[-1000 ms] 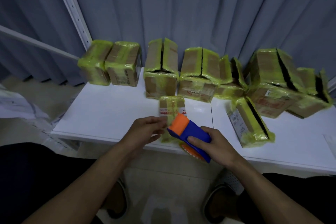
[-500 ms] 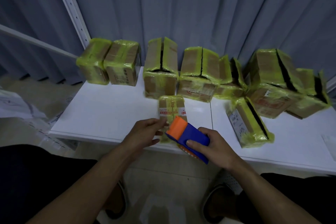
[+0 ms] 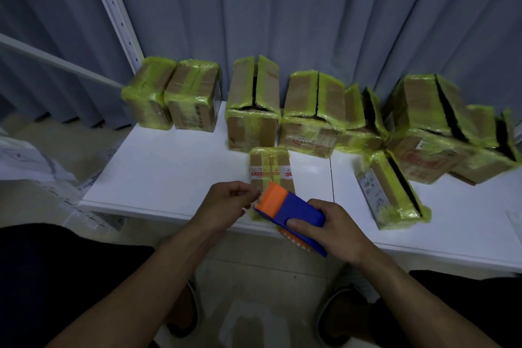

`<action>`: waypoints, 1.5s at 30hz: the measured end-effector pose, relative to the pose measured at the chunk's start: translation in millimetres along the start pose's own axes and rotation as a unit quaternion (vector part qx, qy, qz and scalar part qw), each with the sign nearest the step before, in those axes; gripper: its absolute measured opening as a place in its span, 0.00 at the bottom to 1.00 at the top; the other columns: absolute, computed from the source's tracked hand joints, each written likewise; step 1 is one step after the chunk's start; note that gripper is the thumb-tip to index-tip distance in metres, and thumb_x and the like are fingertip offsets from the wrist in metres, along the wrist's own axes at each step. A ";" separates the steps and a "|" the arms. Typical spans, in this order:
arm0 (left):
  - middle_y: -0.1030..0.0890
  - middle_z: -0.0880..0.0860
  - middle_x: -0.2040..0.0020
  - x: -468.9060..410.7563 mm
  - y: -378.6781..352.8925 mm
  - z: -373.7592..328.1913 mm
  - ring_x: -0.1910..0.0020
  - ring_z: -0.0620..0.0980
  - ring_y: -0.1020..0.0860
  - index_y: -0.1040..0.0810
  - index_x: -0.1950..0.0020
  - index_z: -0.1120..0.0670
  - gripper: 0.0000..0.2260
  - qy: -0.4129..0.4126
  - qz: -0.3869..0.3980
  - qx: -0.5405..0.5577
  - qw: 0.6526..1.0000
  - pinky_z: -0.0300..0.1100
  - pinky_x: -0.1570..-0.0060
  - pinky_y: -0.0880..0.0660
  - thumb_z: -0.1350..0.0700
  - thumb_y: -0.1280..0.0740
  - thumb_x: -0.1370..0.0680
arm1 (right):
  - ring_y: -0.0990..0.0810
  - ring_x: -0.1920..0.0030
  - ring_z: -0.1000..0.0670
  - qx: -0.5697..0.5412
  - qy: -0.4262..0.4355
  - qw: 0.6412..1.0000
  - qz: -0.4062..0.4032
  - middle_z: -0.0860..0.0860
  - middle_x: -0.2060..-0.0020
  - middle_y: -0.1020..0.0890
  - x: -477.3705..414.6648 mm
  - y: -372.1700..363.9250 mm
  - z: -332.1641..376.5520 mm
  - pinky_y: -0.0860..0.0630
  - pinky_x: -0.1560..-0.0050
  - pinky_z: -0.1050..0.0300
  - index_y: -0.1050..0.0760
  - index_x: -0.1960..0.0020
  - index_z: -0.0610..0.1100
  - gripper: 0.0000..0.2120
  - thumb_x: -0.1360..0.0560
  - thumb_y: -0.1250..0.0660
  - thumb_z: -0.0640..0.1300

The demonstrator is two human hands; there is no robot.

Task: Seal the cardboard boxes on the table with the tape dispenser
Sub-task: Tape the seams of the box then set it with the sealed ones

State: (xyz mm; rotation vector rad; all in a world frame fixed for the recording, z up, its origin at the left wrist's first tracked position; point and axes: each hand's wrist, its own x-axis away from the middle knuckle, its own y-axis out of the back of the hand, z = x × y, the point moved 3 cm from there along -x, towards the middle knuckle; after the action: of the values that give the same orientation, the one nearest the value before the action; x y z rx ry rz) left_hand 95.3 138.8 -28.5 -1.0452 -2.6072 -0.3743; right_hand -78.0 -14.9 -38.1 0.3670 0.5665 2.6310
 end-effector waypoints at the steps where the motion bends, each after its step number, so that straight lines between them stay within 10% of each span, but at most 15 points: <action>1: 0.16 0.49 0.60 -1.1 2.2 -0.4 0.60 0.45 0.21 0.15 0.54 0.51 0.04 -0.002 -0.003 -0.006 1.000 0.38 0.60 0.25 0.58 0.30 0.22 | 0.16 0.61 0.52 0.002 -0.002 1.000 0.000 0.54 0.61 0.16 0.4 -0.2 0.8 0.21 0.60 0.61 0.20 0.51 0.48 0.20 0.31 0.27 0.64; 7: 0.16 0.47 0.58 -12.8 34.1 -9.8 0.60 0.45 0.21 0.14 0.50 0.52 0.04 -0.030 -0.069 -0.009 0.997 0.38 0.59 0.24 0.56 0.28 0.23 | 0.16 0.62 0.51 0.047 -0.008 0.999 -0.019 0.50 0.62 0.16 0.1 14.5 -6.4 0.19 0.57 0.50 0.19 0.53 0.48 0.24 0.31 0.25 0.68; 13: 0.15 0.49 0.56 -19.1 20.9 22.4 0.59 0.47 0.19 0.16 0.51 0.51 0.03 -0.018 -0.075 -0.055 0.996 0.38 0.60 0.23 0.55 0.30 0.22 | 0.21 0.66 0.59 0.209 -0.018 0.977 -0.045 0.56 0.67 0.20 -1.6 17.4 -1.8 0.29 0.66 0.67 0.24 0.58 0.52 0.24 0.32 0.30 0.74; 24: 0.18 0.46 0.49 -39.1 8.5 78.3 0.51 0.41 0.22 0.17 0.45 0.53 0.07 0.029 -0.119 -0.003 0.993 0.34 0.55 0.27 0.57 0.31 0.21 | 0.22 0.62 0.55 0.424 -0.038 0.905 -0.003 0.57 0.63 0.24 -31.6 7.3 23.5 0.26 0.63 0.61 0.26 0.51 0.53 0.30 0.32 0.37 0.79; 45: 0.18 0.53 0.48 -76.7 -22.9 121.1 0.50 0.50 0.22 0.20 0.48 0.53 0.06 0.075 -0.129 0.003 0.989 0.41 0.51 0.27 0.58 0.36 0.19 | 0.17 0.49 0.46 0.487 -0.152 0.859 0.028 0.50 0.46 0.17 -63.6 -27.0 20.3 0.25 0.57 0.55 0.25 0.38 0.47 0.36 0.31 0.32 0.75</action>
State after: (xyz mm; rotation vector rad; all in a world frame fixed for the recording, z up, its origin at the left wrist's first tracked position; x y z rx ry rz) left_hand 109.7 117.2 -171.4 -0.6501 -2.6077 -0.4824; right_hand -6.1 -14.7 -42.6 1.0690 1.7548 2.0445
